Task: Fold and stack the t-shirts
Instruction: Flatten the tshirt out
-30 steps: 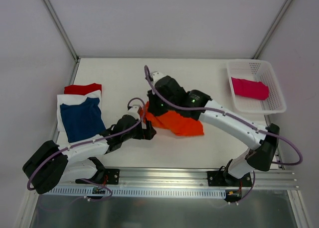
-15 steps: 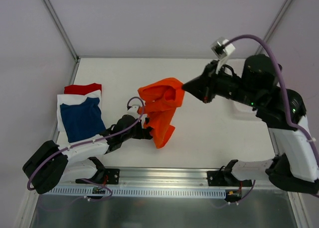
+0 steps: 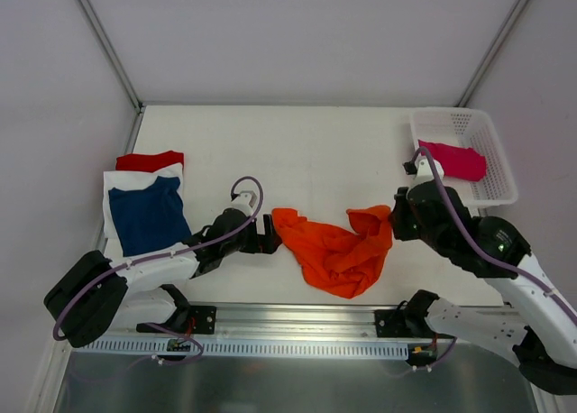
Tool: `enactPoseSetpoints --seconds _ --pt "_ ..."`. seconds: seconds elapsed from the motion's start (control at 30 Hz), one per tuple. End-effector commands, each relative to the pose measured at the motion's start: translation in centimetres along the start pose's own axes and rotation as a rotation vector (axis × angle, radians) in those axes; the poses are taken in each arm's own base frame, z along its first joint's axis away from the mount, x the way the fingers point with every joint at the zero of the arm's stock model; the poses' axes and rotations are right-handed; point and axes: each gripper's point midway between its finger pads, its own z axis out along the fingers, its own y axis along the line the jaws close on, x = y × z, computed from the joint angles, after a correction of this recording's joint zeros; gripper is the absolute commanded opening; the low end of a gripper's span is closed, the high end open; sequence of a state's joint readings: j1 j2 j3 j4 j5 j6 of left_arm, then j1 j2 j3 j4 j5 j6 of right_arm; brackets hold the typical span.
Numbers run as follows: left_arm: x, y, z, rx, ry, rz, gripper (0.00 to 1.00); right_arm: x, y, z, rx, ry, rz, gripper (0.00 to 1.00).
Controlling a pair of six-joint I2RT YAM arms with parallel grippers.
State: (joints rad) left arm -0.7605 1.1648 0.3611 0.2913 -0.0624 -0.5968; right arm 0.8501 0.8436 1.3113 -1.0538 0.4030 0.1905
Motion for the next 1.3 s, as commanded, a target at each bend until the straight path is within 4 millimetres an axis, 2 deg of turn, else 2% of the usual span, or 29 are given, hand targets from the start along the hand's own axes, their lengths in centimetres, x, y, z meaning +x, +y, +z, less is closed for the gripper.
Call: enactPoseSetpoints --seconds 0.0,0.03,0.1,0.2,0.23,0.27,0.33,0.43,0.47,0.53,0.6,0.63,0.67,0.73,0.77,1.03,1.27 --pt "-0.3 -0.8 0.1 0.017 -0.001 -0.016 0.99 2.2 -4.0 -0.4 0.179 -0.02 0.105 0.09" --pt "-0.3 -0.9 0.1 0.02 -0.003 -0.015 0.99 3.9 -4.8 0.1 0.22 0.022 0.119 0.09" --pt "-0.7 -1.2 0.1 0.037 -0.012 -0.004 0.99 5.4 -5.6 0.1 0.255 0.046 0.143 0.1" --pt "-2.3 -3.4 0.1 0.126 -0.05 0.032 0.99 8.4 -6.8 0.6 0.317 0.102 0.187 0.1" --pt "-2.3 -4.0 0.3 0.148 -0.034 0.046 0.99 9.6 -7.2 0.9 0.341 0.122 0.204 0.1" --pt "-3.6 -5.3 0.3 0.179 -0.05 0.056 0.99 10.0 -7.4 1.0 0.354 0.122 0.211 0.1" --pt "-4.8 -7.2 0.6 0.235 -0.046 0.081 0.99 10.9 -8.3 0.6 0.391 0.132 0.227 0.1" --pt "-5.9 -9.1 1.0 0.291 -0.045 0.102 0.99 12.0 -10.4 -0.9 0.507 0.175 0.197 0.1" --pt "-6.1 -9.4 1.1 0.297 -0.047 0.11 0.99 11.8 -11.0 -1.3 0.542 0.162 0.211 0.11" --pt "-6.7 -10.2 1.5 0.314 -0.05 0.117 0.99 12.1 -11.5 -1.8 0.562 0.172 0.21 0.11" --pt "-6.7 -10.4 2.1 0.314 -0.037 0.12 0.99 11.5 -10.4 -1.0 0.48 0.123 0.249 0.16" --pt "-6.6 -10.6 2.3 0.32 -0.029 0.119 0.99 12.0 -9.7 -0.4 0.431 0.135 0.235 0.27" --pt "-6.2 -10.5 2.8 0.317 -0.015 0.116 0.99 11.1 -8.4 0.6 0.364 0.091 0.268 0.33" --pt "-5.9 -10.9 3.0 0.338 -0.008 0.111 0.99 11.4 -7.4 1.5 0.305 0.082 0.276 0.42" --pt "-5.5 -10.8 3.4 0.336 0.004 0.108 0.99 10.8 -6.8 2.2 0.278 0.061 0.278 0.44" --pt "-3.8 -10.3 4.8 0.347 0.043 0.108 0.99 11.4 -3.2 7.9 0.229 0.126 0.196 0.48" --pt "-3.5 -9.9 4.8 0.338 0.043 0.109 0.99 10.0 -0.4 11.4 0.152 0.134 0.175 0.49"
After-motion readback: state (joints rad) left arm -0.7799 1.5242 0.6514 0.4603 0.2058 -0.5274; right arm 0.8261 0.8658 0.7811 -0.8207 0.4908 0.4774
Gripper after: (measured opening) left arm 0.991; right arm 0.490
